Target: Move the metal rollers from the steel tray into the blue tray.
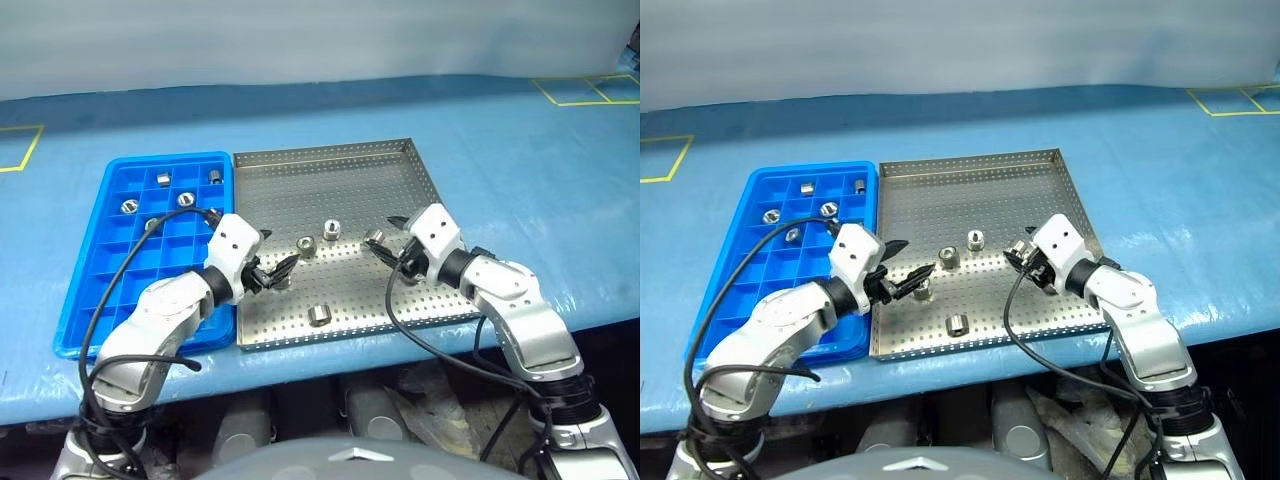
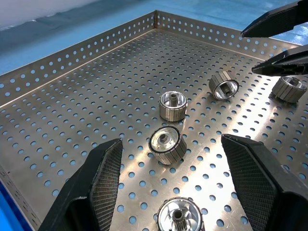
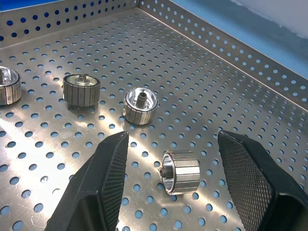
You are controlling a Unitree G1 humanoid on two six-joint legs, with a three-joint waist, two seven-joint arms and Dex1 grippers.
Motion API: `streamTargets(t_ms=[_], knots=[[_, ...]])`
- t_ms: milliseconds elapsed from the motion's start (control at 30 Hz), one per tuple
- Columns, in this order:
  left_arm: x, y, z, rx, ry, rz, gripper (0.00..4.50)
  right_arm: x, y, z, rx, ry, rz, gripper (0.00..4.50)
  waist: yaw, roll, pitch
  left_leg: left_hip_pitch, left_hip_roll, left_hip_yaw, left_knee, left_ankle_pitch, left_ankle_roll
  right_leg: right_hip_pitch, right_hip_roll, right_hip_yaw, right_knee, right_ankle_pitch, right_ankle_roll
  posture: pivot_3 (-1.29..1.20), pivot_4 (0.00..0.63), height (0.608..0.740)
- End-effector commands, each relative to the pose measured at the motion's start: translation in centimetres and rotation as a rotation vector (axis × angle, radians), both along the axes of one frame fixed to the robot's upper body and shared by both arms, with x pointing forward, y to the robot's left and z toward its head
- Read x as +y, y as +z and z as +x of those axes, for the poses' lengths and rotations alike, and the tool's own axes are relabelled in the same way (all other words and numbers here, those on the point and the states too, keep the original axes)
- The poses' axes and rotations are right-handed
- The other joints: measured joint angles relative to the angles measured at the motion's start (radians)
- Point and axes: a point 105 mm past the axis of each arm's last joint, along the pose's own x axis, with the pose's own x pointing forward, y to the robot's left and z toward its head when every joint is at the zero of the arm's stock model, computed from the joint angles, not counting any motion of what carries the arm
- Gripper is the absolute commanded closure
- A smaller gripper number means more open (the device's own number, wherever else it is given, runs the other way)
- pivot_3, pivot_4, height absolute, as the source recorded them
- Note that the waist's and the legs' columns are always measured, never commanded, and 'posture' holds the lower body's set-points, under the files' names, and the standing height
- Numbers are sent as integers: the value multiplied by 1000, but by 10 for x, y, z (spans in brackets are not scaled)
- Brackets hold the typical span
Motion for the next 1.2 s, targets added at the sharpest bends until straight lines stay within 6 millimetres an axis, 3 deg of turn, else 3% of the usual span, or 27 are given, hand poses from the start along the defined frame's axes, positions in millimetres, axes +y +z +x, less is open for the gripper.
streamTargets(t_ms=[33, 300, 467, 600, 967, 1200], knots=[[1, 12, 8, -55, 49, -3, 911, 5, 11, -2, -50, 23, 9, 1405, 1, 0, 0, 0, 0, 0, 0, 0, 0, 0, 0, 0, 0, 0, 0, -175, 150, 740], [-35, 0, 23, 43, -40, -109, 911, 9, 13, -1, -62, 27, 13, 1405, 1, 0, 0, 0, -1, 0, 1, 0, 1, 1, 0, 0, 0, 0, 1, -205, 150, 740], [-57, 1, 8, 28, -182, -58, 911, 4, 11, -5, -59, -1, 12, 1405, -11, 0, 0, 0, 0, 0, 1, -1, 1, 0, 0, 0, 0, 0, 0, -222, 150, 740], [-58, -7, 5, 42, -198, -27, 911, 0, 12, -7, -59, -14, 0, 1405, -18, 0, 0, 0, 0, 2, 1, -1, 1, 0, 0, 1, 0, 0, 1, -235, 150, 740], [-56, -9, 32, 28, -38, -30, 911, 1, 15, -5, -67, -16, 0, 1405, -24, 0, 0, 0, -1, 2, 2, -1, 1, 1, 1, 2, 0, 1, 2, -240, 150, 740], [-41, -22, 34, 58, 20, 43, 911, 0, 13, -6, -66, -25, 3, 1405, -31, 0, 0, 0, 0, 4, 2, -1, 2, 0, 0, 3, 0, 1, 3, -238, 150, 740]])
